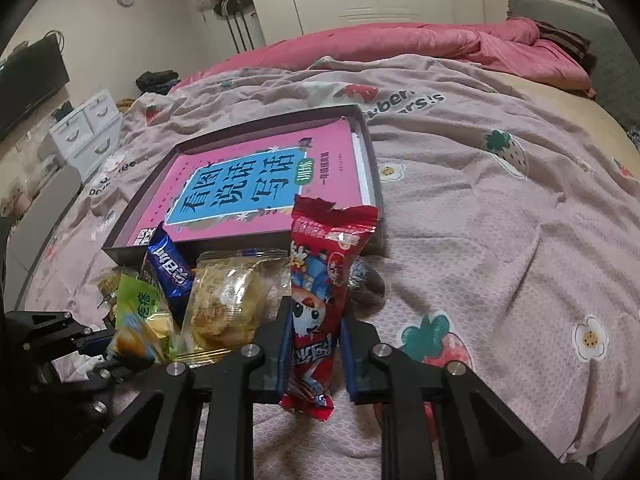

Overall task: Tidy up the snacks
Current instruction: 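Grasp the yellow stick snack with the left gripper while the right grasps the red candy stick, then lift both snacks and carry them over the pink book in the tray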

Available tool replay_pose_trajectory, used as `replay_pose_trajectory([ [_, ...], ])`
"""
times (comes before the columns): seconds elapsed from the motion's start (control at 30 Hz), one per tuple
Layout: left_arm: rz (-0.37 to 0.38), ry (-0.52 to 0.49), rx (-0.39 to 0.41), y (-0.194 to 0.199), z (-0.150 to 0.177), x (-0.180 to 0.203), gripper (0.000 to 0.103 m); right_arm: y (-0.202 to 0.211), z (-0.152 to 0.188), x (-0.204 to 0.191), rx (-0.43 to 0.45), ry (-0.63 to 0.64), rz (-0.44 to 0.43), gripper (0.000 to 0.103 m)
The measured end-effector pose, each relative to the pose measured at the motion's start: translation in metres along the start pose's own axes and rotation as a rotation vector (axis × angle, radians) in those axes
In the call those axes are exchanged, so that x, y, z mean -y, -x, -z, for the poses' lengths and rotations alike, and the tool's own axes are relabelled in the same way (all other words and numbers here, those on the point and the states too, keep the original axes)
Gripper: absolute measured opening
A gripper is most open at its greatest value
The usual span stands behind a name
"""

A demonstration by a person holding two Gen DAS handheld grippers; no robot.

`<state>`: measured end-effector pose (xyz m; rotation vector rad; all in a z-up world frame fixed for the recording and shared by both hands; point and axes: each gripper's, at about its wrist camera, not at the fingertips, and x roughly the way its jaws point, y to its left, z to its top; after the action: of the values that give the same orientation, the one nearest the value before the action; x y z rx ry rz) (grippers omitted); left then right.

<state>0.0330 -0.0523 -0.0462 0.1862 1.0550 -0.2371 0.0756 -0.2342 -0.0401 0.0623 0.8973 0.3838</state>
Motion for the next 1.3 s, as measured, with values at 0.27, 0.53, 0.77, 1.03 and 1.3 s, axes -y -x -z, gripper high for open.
replay_pose_trajectory([
  [0.27,0.114,0.102,0.055,0.017,-0.001,-0.013,0.013,0.011,-0.002,0.003,0.044,-0.008,-0.003,0.019],
  [0.53,0.208,0.225,0.1,0.032,-0.005,-0.043,0.013,0.015,-0.005,0.002,0.061,-0.001,-0.002,0.019],
  [0.77,0.214,0.298,0.159,0.049,-0.01,-0.066,0.014,0.022,-0.011,-0.006,0.093,0.022,-0.008,0.019],
  [1.03,0.201,0.352,0.201,0.055,-0.016,-0.085,0.014,0.031,-0.021,-0.01,0.143,0.026,-0.02,0.019],
  [1.3,0.174,0.384,0.25,0.056,-0.032,-0.099,0.014,0.039,-0.041,-0.011,0.206,0.018,-0.025,0.019],
])
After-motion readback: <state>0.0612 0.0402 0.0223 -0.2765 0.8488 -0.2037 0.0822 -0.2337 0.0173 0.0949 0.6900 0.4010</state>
